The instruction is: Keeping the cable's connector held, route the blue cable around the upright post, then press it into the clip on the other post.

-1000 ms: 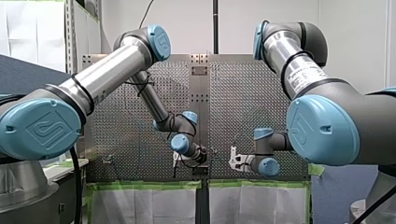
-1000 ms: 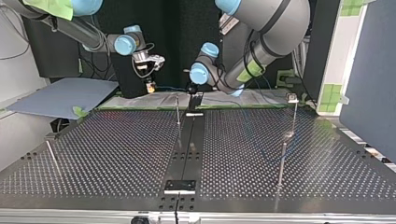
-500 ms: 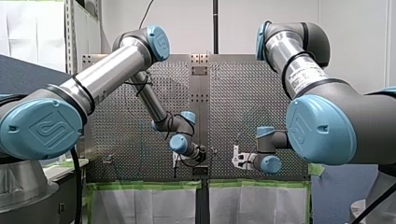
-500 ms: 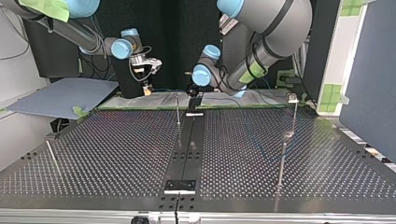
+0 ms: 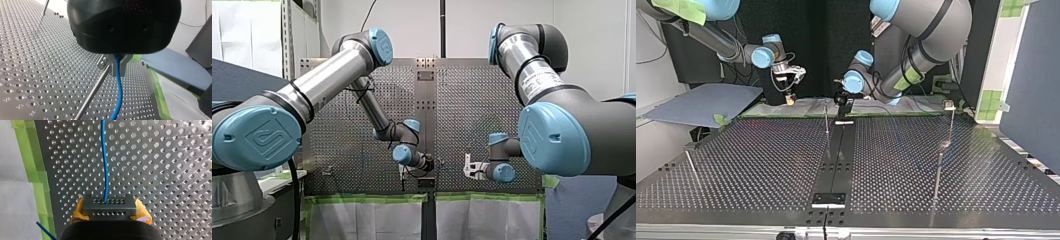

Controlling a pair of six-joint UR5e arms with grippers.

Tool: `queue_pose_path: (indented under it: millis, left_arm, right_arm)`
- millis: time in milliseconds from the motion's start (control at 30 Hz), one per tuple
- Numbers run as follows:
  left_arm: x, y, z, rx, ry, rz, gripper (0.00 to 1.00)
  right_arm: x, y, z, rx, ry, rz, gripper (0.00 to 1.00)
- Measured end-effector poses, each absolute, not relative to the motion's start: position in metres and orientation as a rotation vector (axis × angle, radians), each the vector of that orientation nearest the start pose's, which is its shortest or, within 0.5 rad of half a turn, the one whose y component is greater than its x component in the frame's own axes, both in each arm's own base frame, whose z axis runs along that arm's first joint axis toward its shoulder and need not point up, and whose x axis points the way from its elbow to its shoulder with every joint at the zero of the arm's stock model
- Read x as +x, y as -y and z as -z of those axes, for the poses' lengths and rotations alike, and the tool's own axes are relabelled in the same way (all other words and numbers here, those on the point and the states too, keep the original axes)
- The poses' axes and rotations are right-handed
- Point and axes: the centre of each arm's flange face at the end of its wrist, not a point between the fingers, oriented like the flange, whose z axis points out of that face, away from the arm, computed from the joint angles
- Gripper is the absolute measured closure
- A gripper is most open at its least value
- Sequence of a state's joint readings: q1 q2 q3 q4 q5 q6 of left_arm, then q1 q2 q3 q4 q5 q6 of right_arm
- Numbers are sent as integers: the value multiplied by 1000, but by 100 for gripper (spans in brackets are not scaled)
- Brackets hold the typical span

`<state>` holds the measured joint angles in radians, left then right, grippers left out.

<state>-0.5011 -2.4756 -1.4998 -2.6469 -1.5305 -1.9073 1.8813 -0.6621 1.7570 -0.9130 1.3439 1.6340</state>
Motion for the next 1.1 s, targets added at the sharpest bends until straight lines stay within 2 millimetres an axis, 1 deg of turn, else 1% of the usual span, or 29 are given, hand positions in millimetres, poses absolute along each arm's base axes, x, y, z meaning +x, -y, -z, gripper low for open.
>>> queue_pose_path:
  millis: [133, 267, 367, 633, 1000, 1100]
  left_arm:
    - [511, 438, -6, 189, -1948, 633, 100]
    - [510, 436, 11, 178, -1970, 654, 100]
    - [512, 434, 18, 164, -1967, 664, 100]
    - [523, 429, 17, 137, -1932, 679, 100]
    - [523, 425, 18, 178, -1946, 661, 100]
    - [527, 424, 16, 173, -1936, 663, 100]
  right_arm:
    - [328, 519, 40, 1721, 1100, -1536, 100]
    - [327, 522, 38, 1708, 1092, -1542, 100]
    - [327, 523, 38, 1704, 1088, -1545, 100]
    - [329, 530, 33, 1691, 1077, -1554, 100]
    - [329, 535, 31, 1685, 1068, -1562, 100]
    - [329, 537, 30, 1681, 1067, -1565, 100]
